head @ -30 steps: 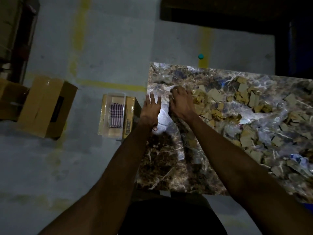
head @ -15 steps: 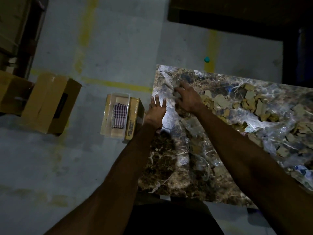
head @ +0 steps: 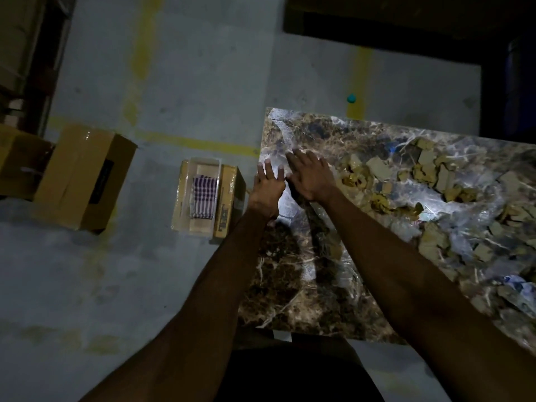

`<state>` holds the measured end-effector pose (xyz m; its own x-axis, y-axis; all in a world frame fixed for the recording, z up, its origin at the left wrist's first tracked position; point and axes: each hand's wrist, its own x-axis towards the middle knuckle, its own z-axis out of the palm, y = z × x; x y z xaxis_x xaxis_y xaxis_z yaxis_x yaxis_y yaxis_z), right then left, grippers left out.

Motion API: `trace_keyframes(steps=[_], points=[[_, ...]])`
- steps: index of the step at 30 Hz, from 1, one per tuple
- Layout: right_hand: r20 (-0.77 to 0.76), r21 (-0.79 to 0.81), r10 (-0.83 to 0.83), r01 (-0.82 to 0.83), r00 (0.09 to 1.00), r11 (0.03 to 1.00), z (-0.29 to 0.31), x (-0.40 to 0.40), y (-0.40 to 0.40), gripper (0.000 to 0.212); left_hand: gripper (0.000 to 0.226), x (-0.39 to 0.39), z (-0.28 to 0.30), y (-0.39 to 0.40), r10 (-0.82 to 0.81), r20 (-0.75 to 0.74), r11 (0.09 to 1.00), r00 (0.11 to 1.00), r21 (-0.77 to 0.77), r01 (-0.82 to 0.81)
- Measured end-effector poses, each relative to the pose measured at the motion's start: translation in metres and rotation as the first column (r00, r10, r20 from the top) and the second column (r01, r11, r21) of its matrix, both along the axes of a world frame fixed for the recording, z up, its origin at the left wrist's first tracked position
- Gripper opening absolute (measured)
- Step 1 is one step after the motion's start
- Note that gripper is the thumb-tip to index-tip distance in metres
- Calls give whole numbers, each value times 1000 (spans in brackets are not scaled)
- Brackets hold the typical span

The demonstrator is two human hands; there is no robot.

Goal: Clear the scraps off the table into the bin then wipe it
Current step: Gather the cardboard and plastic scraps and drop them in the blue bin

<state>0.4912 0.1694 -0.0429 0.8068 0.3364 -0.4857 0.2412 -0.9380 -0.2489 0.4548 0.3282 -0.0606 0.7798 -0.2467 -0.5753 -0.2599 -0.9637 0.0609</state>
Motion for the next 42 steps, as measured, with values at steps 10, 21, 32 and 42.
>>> trace_keyframes(steps=[10, 21, 32, 42], points=[[168, 0, 7, -7, 986, 1000, 3, -40, -18, 61, 144, 2, 5, -3, -13, -38, 1000, 999, -2, 13], [180, 9, -6, 4, 984, 1000, 17, -67, -43, 80, 130, -12, 14, 11, -5, -27, 990, 1000, -139, 1], [126, -4, 141, -142, 982, 990, -18, -183, -60, 65, 90, -105, 15, 4, -48, 71, 994, 996, -92, 54], [267, 229, 241, -305, 933, 924, -4, -243, -75, 58, 79, -253, 0, -53, 296, 5, 904, 955, -323, -278]])
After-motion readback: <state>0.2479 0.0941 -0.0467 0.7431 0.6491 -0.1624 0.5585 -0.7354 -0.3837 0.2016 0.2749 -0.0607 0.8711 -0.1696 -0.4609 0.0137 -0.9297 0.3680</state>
